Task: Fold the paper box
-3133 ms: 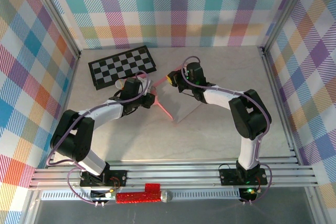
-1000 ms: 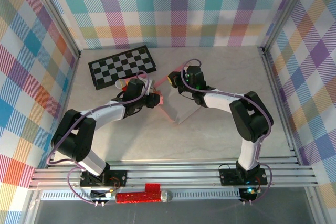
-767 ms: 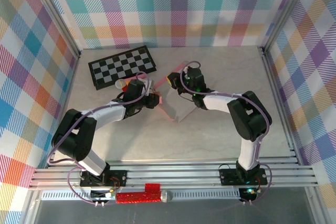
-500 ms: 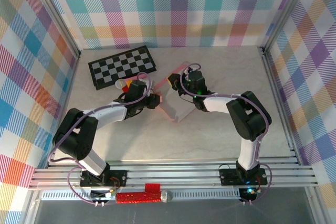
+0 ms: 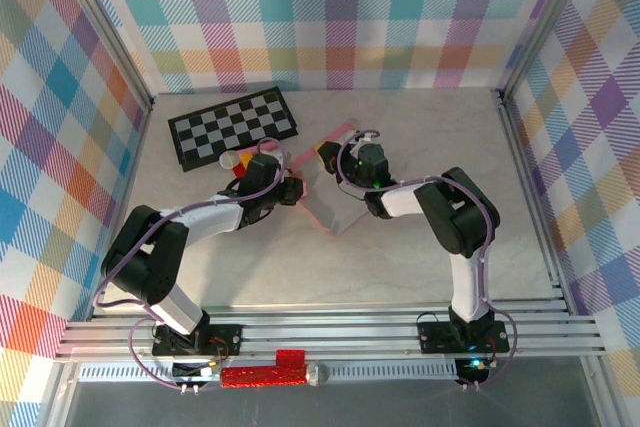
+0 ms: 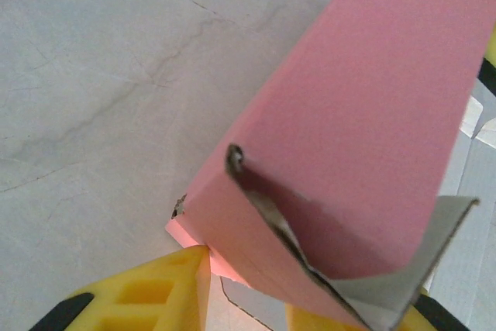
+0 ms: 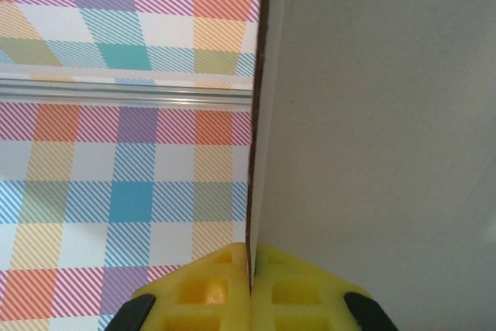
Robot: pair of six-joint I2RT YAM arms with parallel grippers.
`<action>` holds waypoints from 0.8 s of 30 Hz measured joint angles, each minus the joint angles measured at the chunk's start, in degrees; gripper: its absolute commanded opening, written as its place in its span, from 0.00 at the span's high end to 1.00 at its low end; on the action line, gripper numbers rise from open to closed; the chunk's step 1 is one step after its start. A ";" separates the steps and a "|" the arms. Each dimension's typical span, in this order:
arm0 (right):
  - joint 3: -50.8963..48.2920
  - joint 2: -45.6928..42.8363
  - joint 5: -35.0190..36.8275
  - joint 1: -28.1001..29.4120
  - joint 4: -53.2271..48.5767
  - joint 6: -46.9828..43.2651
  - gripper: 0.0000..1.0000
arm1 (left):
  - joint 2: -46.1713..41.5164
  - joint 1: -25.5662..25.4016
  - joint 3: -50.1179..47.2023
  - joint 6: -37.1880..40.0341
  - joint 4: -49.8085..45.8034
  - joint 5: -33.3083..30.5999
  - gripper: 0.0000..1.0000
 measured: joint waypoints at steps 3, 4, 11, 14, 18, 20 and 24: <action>-0.35 0.00 0.24 0.15 0.83 -0.02 1.00 | 0.20 -0.07 0.00 -0.28 0.00 -0.33 0.73; -0.42 0.00 0.28 0.20 0.90 -0.02 1.00 | 0.24 -0.22 0.02 -0.39 0.00 -0.50 0.74; -0.46 0.00 1.60 0.44 1.05 -0.02 1.00 | 1.79 -1.70 1.16 -1.92 0.11 -3.80 0.78; -0.46 0.00 2.08 0.44 1.03 0.00 1.00 | 2.27 -2.69 1.51 -3.02 0.42 -6.36 0.80; -0.46 0.00 2.69 0.46 1.05 0.04 1.00 | 2.86 -4.07 2.14 -4.42 0.35 -10.29 0.84; -0.46 0.00 3.19 0.46 1.05 0.07 1.00 | 3.23 -4.63 2.64 -4.90 0.09 -11.98 0.85; -0.46 0.00 4.28 0.61 1.03 0.11 1.00 | 3.85 -5.68 3.61 -6.69 -0.68 -15.26 0.91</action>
